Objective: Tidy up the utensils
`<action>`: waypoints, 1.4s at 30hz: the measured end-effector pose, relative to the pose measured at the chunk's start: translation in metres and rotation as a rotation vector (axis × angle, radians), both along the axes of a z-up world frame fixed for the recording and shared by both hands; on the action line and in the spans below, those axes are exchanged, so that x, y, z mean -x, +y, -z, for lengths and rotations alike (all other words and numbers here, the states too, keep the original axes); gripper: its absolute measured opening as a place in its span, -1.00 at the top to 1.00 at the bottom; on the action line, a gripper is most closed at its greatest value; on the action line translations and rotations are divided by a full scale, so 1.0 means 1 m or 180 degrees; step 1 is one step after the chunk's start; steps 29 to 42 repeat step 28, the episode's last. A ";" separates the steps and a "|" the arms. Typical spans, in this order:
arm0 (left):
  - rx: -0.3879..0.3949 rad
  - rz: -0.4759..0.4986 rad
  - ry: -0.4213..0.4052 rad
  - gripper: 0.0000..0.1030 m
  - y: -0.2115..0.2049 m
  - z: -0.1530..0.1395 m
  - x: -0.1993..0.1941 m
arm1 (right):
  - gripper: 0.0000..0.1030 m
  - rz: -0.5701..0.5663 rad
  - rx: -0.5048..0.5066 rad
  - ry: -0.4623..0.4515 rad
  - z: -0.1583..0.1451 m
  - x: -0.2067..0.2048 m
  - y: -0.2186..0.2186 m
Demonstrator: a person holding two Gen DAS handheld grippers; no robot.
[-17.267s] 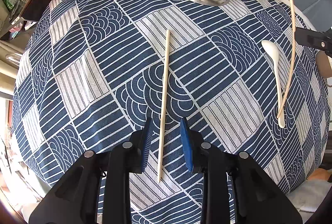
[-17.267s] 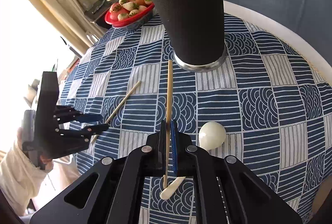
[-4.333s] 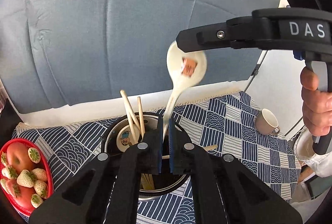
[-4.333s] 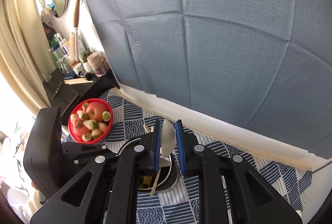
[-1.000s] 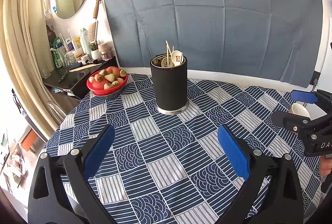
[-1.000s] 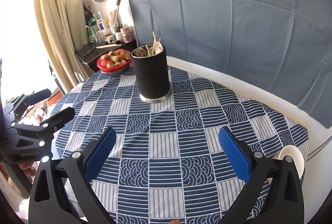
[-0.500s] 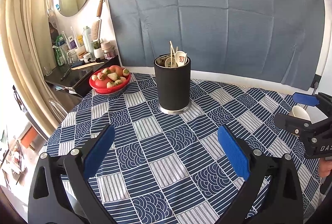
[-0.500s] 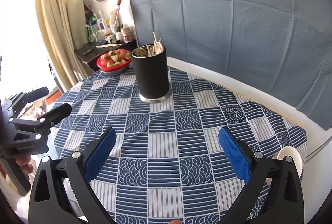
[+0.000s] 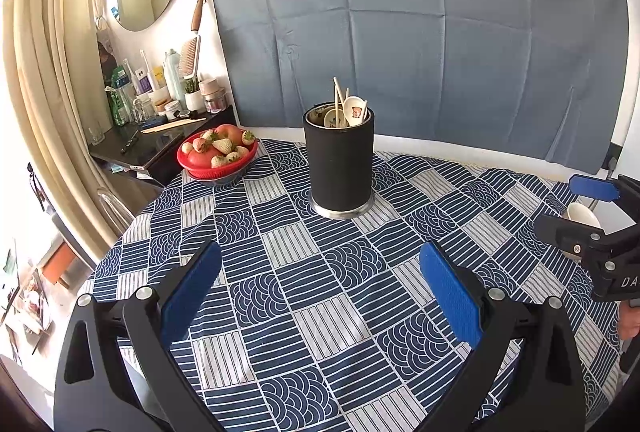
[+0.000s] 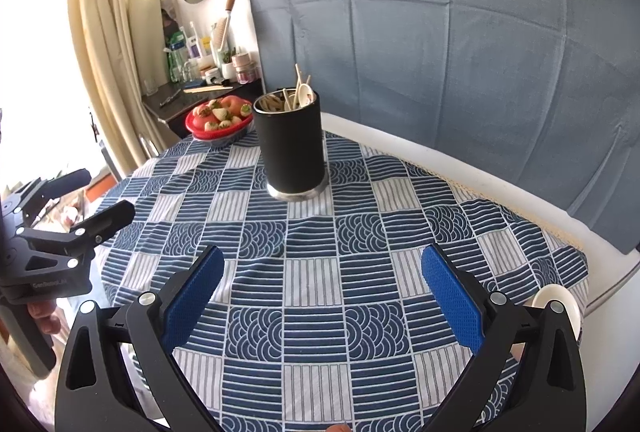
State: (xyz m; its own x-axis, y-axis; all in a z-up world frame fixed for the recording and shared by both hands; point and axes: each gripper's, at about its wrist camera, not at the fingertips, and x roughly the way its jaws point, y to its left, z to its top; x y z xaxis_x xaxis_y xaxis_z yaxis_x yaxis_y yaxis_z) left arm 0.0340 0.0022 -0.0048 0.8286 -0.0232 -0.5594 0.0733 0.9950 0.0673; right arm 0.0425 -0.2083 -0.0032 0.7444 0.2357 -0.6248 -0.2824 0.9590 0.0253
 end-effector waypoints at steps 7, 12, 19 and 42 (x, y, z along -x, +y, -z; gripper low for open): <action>0.0026 0.0018 0.0016 -0.88 0.004 0.001 -0.006 | -0.84 0.0027 0.0014 0.0012 0.003 -0.005 0.001; 0.0001 0.0056 0.0026 -0.88 0.006 0.001 -0.015 | -0.84 0.0077 0.0018 -0.0008 0.000 -0.009 0.002; 0.0047 0.0137 0.0021 -0.88 0.014 -0.001 -0.027 | -0.84 0.0076 0.0036 -0.0017 -0.001 -0.021 0.011; 0.0031 0.0152 0.0069 -0.88 0.025 0.000 -0.045 | -0.84 0.0063 0.0004 0.0027 0.000 -0.039 0.019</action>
